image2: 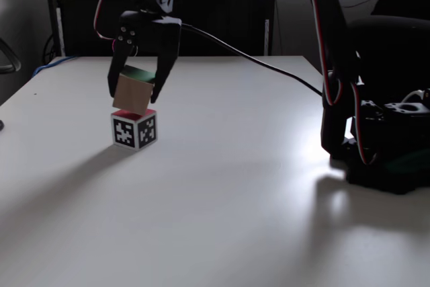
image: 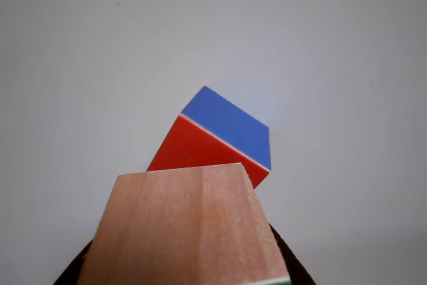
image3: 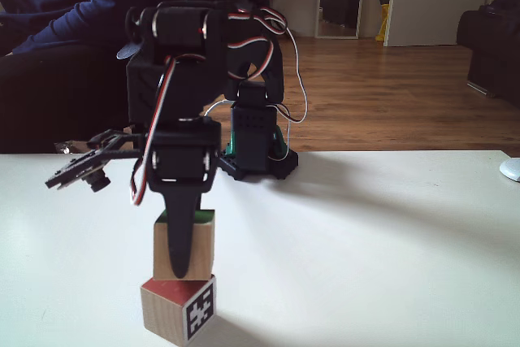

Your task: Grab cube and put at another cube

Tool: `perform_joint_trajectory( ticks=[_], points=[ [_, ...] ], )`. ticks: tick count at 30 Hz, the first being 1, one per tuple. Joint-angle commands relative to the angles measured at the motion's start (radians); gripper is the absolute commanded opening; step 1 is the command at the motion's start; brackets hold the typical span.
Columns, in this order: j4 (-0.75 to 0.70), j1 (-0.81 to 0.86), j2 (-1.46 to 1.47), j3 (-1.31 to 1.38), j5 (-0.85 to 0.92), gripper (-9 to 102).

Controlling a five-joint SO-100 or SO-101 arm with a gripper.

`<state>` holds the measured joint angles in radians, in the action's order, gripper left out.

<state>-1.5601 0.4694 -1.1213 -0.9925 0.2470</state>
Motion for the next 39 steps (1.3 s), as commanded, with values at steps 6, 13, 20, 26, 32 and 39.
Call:
perform_joint_trajectory(
  ticks=[6,13,20,26,32,39],
  points=[
    [-0.02,0.014,-0.011,0.058,0.015,7],
    [-0.021,0.04,-0.009,0.071,0.026,7],
    [-0.037,0.046,0.026,0.101,0.035,7],
    [-0.04,0.04,0.055,0.115,0.035,11],
    [-0.058,0.028,0.066,0.132,0.049,18],
    [-0.086,0.023,0.066,0.16,0.058,31]
  ],
)
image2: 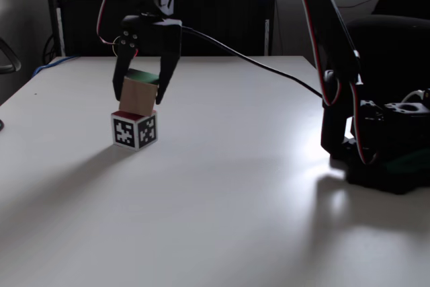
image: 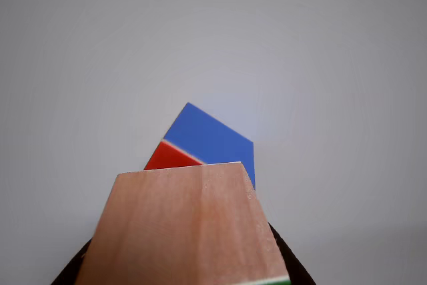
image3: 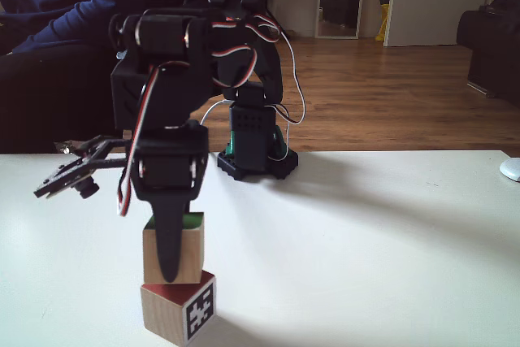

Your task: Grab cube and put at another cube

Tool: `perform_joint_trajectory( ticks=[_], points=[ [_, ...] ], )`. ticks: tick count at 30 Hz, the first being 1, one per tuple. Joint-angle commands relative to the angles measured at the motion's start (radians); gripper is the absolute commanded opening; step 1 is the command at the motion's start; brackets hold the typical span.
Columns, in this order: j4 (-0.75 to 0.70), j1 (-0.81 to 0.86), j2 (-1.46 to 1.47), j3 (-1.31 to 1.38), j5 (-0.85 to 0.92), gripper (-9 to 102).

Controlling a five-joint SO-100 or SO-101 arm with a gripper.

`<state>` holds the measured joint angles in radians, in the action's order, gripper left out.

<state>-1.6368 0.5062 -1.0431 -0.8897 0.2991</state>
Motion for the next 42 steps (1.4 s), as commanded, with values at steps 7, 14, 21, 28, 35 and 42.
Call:
perform_joint_trajectory(
  ticks=[7,14,21,28,35,42],
  points=[
    [-0.035,-0.009,-0.014,0.089,0.011,34],
    [-0.112,-0.049,-0.147,0.043,0.0,33],
    [-0.025,-0.219,-0.813,-0.485,-0.035,33],
    [0.298,-0.322,-1.664,-1.183,-0.044,33],
    [0.557,-0.27,-2.115,-1.703,-0.089,1],
    [0.715,-0.219,-2.246,-1.977,-0.19,0]
  ],
)
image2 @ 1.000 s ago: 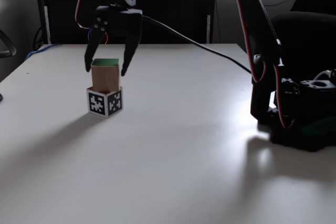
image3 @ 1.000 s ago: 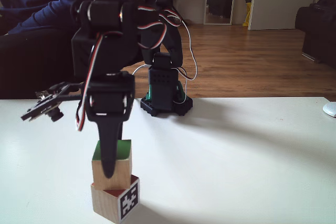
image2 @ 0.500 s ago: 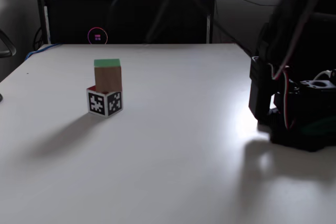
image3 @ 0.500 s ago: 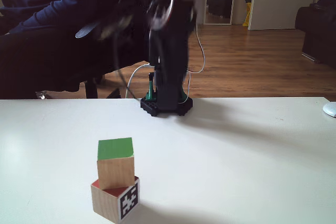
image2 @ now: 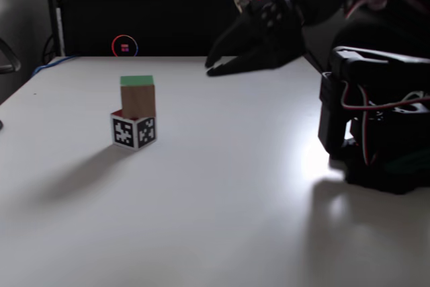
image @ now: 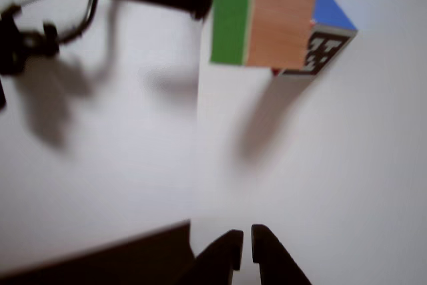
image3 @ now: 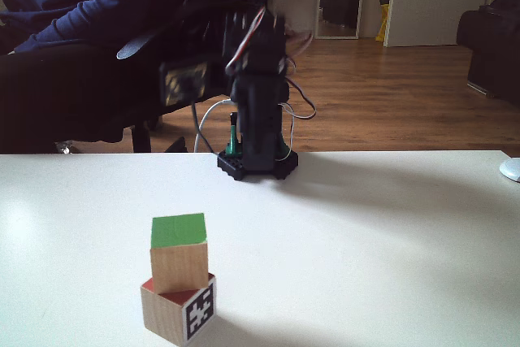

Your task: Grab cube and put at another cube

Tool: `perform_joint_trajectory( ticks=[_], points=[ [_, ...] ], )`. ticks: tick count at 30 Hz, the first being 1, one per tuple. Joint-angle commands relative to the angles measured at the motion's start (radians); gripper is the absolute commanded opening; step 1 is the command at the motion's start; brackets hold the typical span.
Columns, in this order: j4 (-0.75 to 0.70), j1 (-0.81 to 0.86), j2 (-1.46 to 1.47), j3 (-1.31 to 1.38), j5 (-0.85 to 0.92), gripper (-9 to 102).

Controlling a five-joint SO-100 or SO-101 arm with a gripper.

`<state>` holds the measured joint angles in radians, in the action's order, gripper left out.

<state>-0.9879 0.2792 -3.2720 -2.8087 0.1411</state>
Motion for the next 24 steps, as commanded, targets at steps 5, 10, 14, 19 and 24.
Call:
perform_joint_trajectory(
  ticks=[5,10,14,19,24],
  points=[
    [0.192,0.003,-0.017,-0.281,-0.005,0],
    [0.044,-0.006,-0.017,-0.253,0.054,0],
    [-0.164,-0.018,-0.017,-0.193,-0.021,0],
    [-0.302,0.02,-0.015,-0.16,-0.041,0],
    [-0.301,0.015,-0.006,-0.158,-0.049,0]
  ],
)
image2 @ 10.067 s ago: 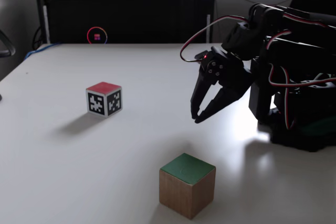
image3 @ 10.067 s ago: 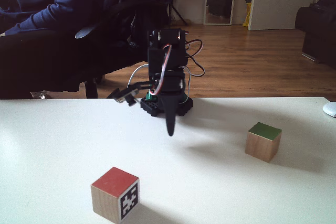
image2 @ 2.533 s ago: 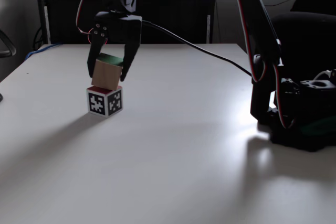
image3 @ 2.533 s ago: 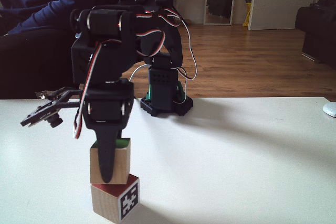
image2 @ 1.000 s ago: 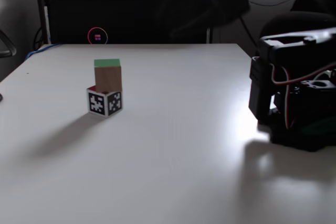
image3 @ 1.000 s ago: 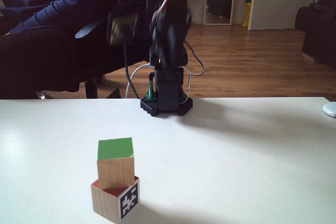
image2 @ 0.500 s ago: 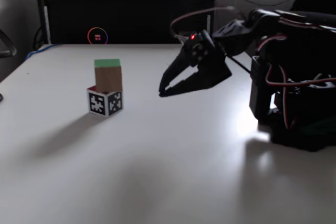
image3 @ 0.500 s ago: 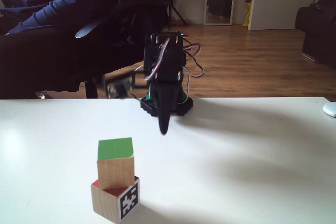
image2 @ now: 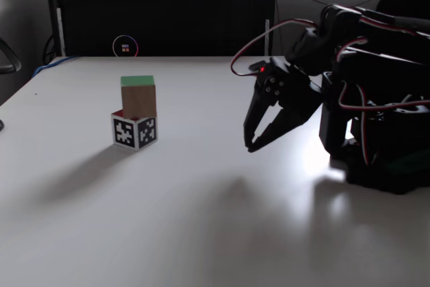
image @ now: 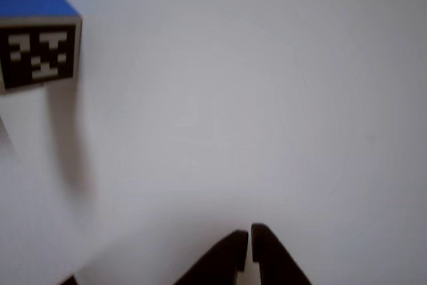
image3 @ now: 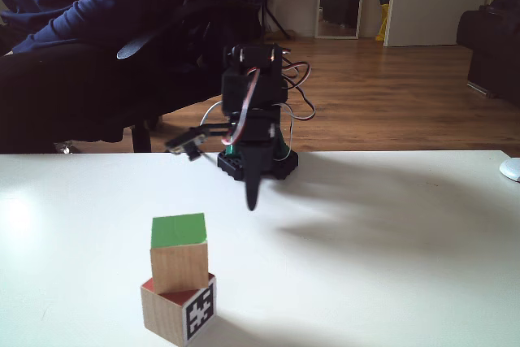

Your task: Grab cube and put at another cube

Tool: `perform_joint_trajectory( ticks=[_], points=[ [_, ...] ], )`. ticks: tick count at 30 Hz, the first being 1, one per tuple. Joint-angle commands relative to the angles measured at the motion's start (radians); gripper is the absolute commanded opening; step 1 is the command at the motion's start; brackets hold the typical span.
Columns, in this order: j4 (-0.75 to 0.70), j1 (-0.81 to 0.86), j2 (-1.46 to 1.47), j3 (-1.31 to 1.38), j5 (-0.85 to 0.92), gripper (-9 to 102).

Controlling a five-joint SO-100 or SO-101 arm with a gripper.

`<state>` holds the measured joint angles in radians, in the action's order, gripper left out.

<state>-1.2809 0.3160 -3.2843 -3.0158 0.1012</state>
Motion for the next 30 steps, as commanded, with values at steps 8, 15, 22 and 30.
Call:
perform_joint_trajectory(
  ticks=[8,15,22,30],
  points=[
    [-0.008,-0.028,-0.003,0.048,-0.112,0],
    [-0.008,-0.046,-0.003,0.048,-0.098,0],
    [-0.008,-0.032,-0.003,0.048,-0.117,0],
    [-0.008,-0.029,-0.003,0.048,-0.117,0]
  ],
)
